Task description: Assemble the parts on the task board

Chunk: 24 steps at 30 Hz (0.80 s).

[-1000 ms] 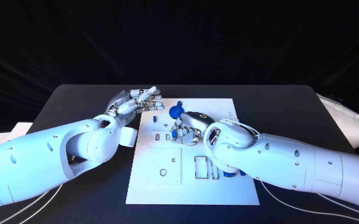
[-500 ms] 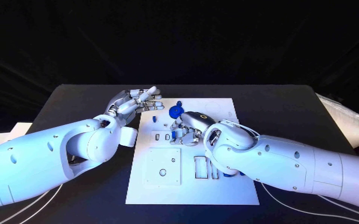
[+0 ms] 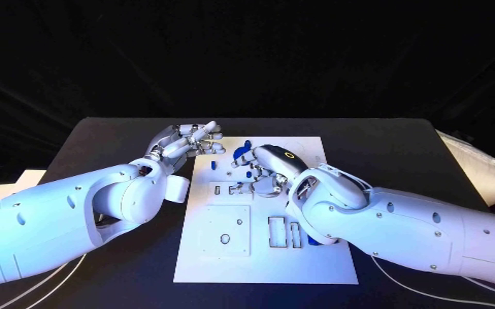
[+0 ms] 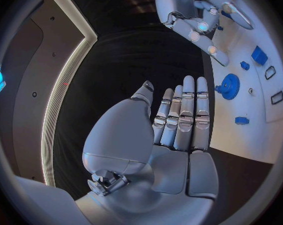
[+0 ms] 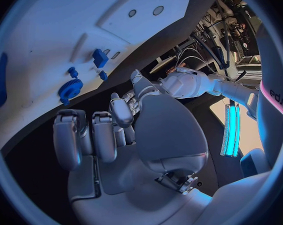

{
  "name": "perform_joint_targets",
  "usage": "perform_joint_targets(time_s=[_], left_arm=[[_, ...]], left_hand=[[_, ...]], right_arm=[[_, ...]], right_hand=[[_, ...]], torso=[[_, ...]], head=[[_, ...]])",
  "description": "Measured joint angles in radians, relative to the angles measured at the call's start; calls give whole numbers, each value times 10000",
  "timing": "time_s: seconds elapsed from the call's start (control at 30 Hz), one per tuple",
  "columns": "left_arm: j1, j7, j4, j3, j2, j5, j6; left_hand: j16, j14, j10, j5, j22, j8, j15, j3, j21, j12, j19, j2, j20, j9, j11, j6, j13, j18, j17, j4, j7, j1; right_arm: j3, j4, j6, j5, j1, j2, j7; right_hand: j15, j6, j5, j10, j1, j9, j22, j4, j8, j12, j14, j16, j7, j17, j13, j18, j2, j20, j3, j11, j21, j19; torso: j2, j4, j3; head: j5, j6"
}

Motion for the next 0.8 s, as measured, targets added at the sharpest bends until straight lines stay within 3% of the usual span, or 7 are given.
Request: perform_joint_targets(time_s=[0.2,0.3,0.37,0.4,0.5,0.63,0.8], left_arm=[[4,-1032,-94,0,-74,-981,-2],[80,-2066,-115,-3,-121,-1910,98],[262,-2979,-147,-9,-108,-2718,306],[357,-3414,-160,-6,-83,-3104,450],[635,-4953,-193,16,69,-4493,1094],[806,-6755,-294,15,356,-6236,1991],[948,-8452,-514,8,793,-8015,2851]], left_hand=[[2473,2387,1561,0,688,0,-818,31,1417,618,2018,0,-804,74,-638,491,452,0,1923,-31,-465,0],[7868,2513,2326,0,2023,127,-1168,0,3056,1331,3099,-58,-1261,213,-984,798,1098,0,7175,0,-771,-59],[10600,2514,2586,0,4393,340,-1275,-110,5085,2206,3611,-188,-1390,401,-1187,975,1909,-284,9844,85,-949,-189],[11276,2499,2558,0,5295,465,-1291,-194,5859,2717,3754,-189,-1420,510,-1275,1022,2391,-400,10359,140,-995,-320],[12532,2499,2194,-23,7474,856,-1294,-633,7622,4200,4064,-88,-1504,850,-1335,1057,3809,-589,10721,674,-1033,-1050],[13504,2502,2259,-175,10756,1494,-1468,-1517,9981,7502,4749,181,-1604,1351,-1434,1160,7071,-1016,10742,1000,-1282,-2266],[13521,2513,2368,-196,11627,2370,-1596,-2203,10826,9683,4798,354,-1654,2160,-1542,1073,9285,-1167,10741,1099,-1480,-2253]], right_arm=[[35,689,164,846,599,-1104,705],[34,853,323,1716,1032,-1744,1057],[36,879,422,2507,1352,-2172,1288],[40,877,457,2886,1474,-2356,1384],[47,812,545,4204,1797,-2862,1710],[47,676,596,5611,1996,-3206,2067],[36,449,611,6696,2098,-3420,2339]], right_hand=[[0,4,121,0,176,24,-1,54,5,0,0,-59,-4,-1,-2,1,176,56,-54,0,-38,-56],[0,173,292,-40,347,43,-1,54,114,0,0,-215,-56,6,-57,1,347,65,-54,-41,-159,-221],[0,221,448,-58,466,47,-2,54,115,-62,0,-316,-75,8,-119,0,466,26,-54,-59,-235,-337],[0,281,510,-134,517,57,-2,52,122,-165,0,-424,-83,8,-196,1,517,18,-52,-57,-319,-459],[0,480,685,-277,647,74,-25,-4,219,-434,0,-644,-114,7,-407,161,647,-20,4,-98,-497,-664],[0,573,871,-278,684,74,-90,-33,271,-454,0,-660,-141,7,-472,162,684,-55,33,-99,-500,-699],[0,573,871,-279,684,73,-119,-32,271,-494,0,-660,-141,6,-483,161,684,-56,32,-100,-540,-699]], torso=[[-90,-39,22],[-166,-71,40],[-215,-95,53],[-250,-109,57],[-338,-155,65],[-421,-219,81],[-481,-274,102]], head=[[81,6],[130,-27],[159,-41],[172,-53],[207,-85],[286,-107],[330,-144]])
